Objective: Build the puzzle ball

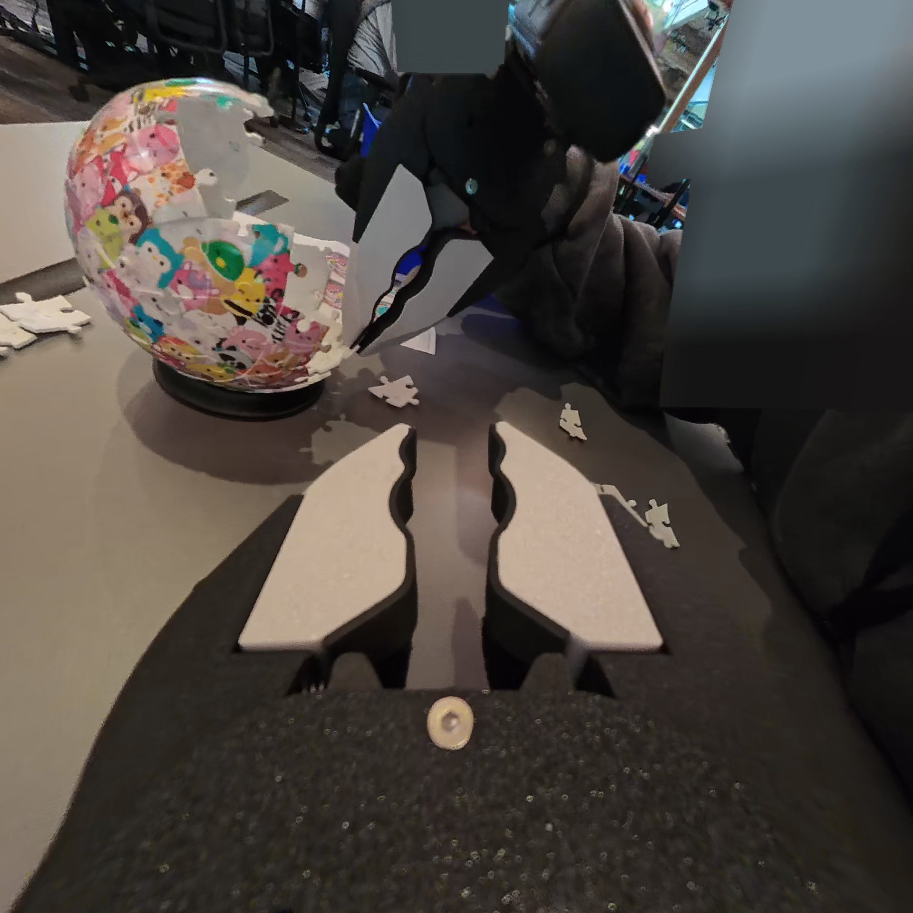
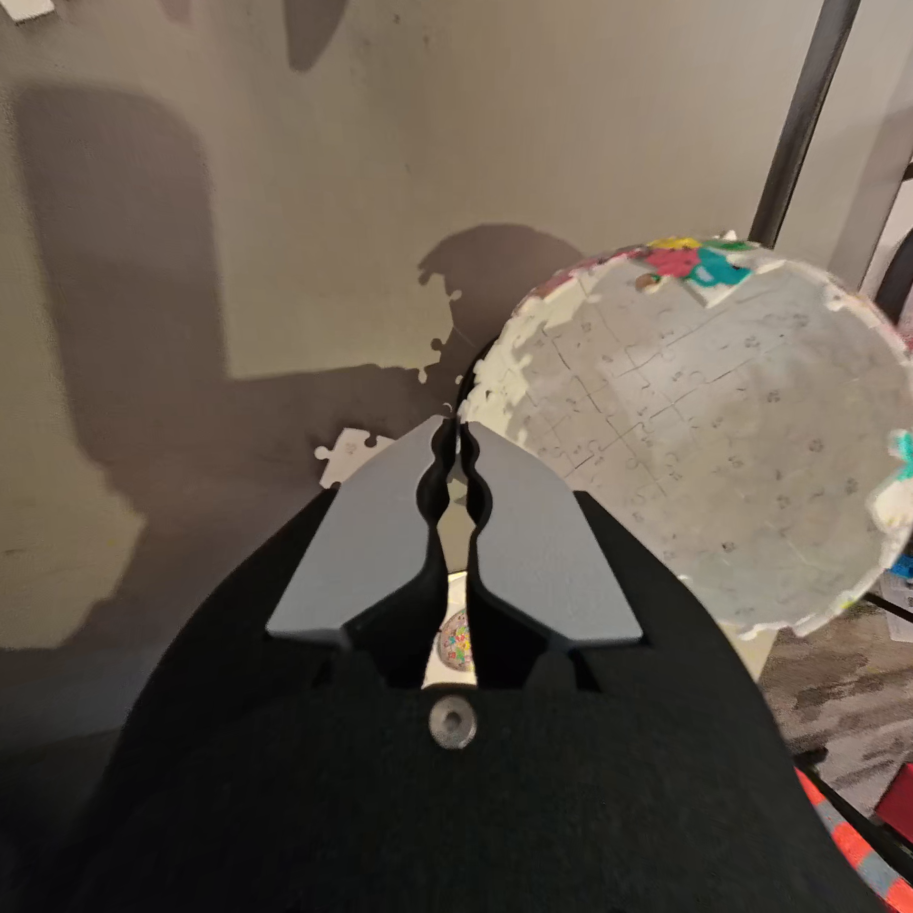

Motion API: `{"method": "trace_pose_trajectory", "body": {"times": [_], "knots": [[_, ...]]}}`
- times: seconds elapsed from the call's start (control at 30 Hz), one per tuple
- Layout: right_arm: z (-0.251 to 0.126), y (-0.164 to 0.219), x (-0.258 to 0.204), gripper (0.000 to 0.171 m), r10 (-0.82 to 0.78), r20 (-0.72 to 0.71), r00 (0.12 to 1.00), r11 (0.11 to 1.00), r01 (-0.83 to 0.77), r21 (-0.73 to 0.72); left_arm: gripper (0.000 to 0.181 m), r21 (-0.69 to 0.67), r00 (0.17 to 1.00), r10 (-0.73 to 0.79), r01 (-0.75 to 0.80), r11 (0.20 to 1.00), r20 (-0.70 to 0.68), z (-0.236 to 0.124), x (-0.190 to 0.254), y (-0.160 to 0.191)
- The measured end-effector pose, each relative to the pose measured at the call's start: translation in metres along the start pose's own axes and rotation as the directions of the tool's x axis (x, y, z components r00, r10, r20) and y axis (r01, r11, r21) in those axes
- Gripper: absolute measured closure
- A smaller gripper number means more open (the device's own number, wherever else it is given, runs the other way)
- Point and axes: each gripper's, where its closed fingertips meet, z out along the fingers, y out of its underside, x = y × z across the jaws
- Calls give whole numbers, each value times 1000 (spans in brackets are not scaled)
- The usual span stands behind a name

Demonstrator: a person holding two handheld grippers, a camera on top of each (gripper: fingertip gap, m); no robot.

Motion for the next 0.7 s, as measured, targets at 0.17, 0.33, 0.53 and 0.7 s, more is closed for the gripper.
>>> {"method": "trace_pose_trajectory", "body": {"times": [0.17,0.33,0.53,0.7], "knots": [[-1,-1,0,169,12,34,999,1000,-13,25,155,-21,997,67,-66,998,31,4,1,2],[-1,-1,-4,169,-86,50,995,996,84,39,155,-30,996,86,-85,996,34,5,3,3],[0,-3,-4,169,-62,101,993,998,59,29,155,-23,997,71,-70,997,30,5,2,2],[2,-2,-4,169,-54,129,990,998,52,17,155,-28,997,76,-76,997,29,5,2,3]]}}
